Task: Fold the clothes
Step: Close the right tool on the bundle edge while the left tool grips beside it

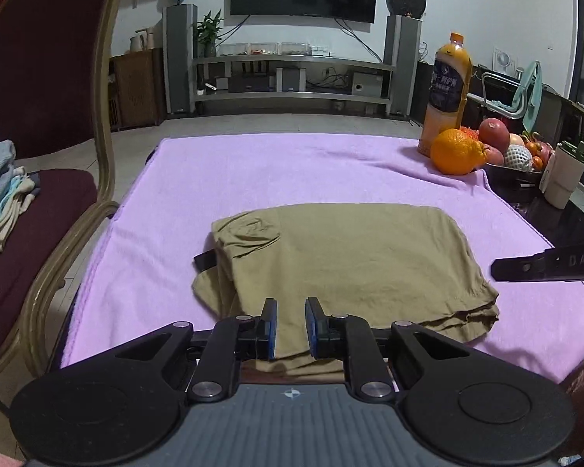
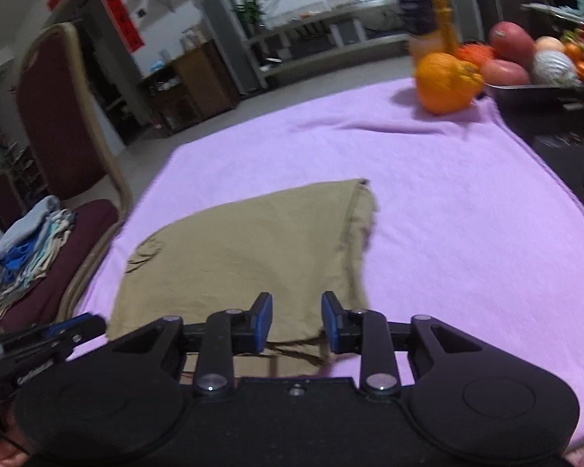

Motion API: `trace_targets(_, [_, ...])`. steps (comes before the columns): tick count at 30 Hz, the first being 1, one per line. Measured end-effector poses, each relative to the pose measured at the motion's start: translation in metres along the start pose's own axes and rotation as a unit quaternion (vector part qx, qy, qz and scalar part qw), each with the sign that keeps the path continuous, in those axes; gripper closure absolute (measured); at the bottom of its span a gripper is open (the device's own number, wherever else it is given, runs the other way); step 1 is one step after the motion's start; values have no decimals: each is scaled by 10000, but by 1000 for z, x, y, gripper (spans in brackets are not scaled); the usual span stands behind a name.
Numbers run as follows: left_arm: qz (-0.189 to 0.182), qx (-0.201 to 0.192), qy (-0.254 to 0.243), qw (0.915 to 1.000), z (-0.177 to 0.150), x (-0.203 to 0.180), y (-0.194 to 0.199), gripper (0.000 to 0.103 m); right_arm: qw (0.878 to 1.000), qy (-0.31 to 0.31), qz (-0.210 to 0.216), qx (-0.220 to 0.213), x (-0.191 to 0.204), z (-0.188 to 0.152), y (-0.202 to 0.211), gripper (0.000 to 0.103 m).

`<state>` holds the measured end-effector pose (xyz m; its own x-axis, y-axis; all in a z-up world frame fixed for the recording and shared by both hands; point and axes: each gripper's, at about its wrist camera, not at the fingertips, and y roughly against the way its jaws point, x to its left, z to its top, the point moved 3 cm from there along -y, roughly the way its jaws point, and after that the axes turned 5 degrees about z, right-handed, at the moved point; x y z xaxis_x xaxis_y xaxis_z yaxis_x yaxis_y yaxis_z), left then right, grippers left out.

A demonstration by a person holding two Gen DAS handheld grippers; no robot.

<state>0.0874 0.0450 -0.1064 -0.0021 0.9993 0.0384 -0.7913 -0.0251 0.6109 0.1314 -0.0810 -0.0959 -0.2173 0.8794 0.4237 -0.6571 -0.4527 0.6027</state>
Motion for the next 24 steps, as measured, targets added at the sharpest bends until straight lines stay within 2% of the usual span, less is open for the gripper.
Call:
trace_targets(4, [49,137,-221,9996,1,-16,-25,87,9986,469,222,129,30,1,-31,79])
trace_targets(8, [212,390,-132,9989,-5,-11,-48,87,9964,713,337,311,46,-3,-57,79])
trace_targets(11, [211,536,-291,9979,-14,-11,-58,87,9950,740,298,603,44,-11,-77,79])
trace_targets(13, [222,536,-457,9973,-19,-13,-55,87,9923,923,153,817,42,-21,-86,84])
trace_targets(17, [103,614,-528,9967,-25,-9,-43,87,9889,1164,47,922,46,-30,-74,84])
trace_targets(21, [2,606,-661,9960,-30,-4,-20,87,9878,1126,50,1076,45,-37,-49,83])
trace_targets(22, [-47,533,-576,9969,-29,1,-12,86,9882,1084,70,1082,43,-38,-43,79])
trace_targets(24, [-150,291,-257,9991,-22,14,2,81,9934,816,210,775,34,-32,-25,71])
